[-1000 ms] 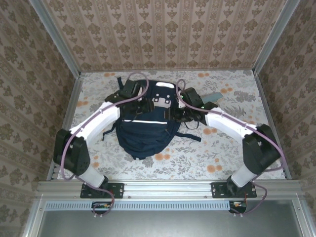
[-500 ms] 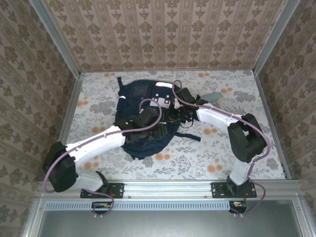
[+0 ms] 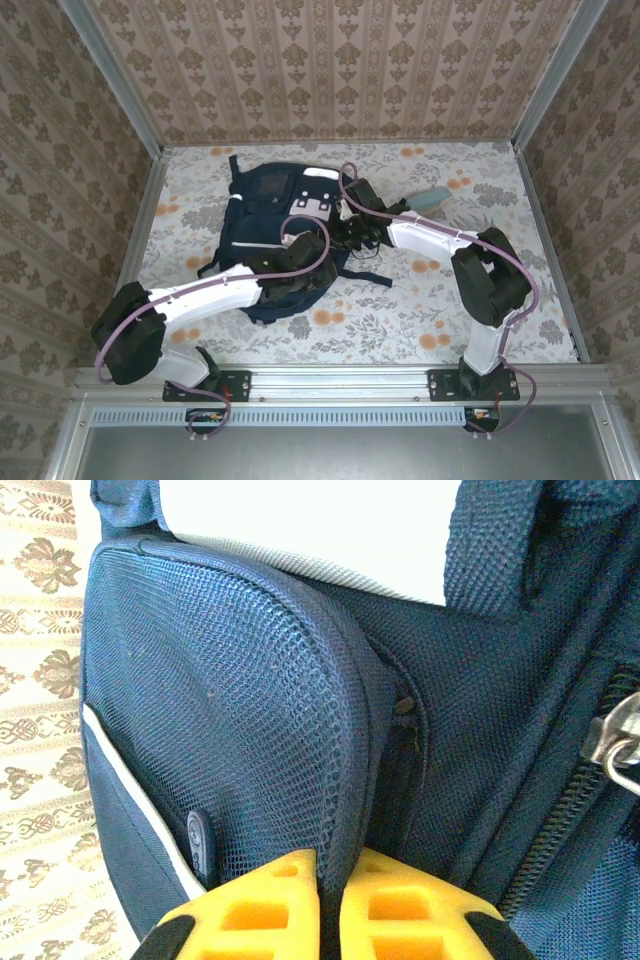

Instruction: Pack books, pencil case, and school supplies into a backpack

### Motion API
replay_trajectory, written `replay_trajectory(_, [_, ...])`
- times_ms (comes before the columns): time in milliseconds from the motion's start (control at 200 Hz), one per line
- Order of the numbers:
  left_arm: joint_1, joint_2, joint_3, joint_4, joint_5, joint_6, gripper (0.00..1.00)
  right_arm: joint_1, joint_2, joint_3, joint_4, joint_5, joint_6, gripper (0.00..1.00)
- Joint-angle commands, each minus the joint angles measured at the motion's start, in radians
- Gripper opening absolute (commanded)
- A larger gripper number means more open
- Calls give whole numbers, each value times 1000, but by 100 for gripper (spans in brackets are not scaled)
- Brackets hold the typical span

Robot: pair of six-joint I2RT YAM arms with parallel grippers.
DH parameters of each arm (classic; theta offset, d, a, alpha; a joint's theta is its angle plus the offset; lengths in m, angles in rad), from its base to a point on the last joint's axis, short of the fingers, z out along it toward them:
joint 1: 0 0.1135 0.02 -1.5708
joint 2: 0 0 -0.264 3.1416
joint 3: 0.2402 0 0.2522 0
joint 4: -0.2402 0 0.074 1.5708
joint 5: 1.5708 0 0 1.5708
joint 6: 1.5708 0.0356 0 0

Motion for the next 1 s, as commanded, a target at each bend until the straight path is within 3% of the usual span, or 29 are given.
replay_trajectory(0, [-6,-27,-20,43,-55,-61,32,30,-1,56,76,-86,10,8])
replay_trajectory(290, [-13,-38,-22,-14,-172,-116,22,60,2,56,74,-72,10,7])
replay_trajectory(795, [-14,-21,-29,-73,-340,-212,25,90,15,61,80,-75,5,6])
replay_trajectory(995, [5,-27,-33,-103,-337,-225,10,89,16,64,56,-41,-13,4])
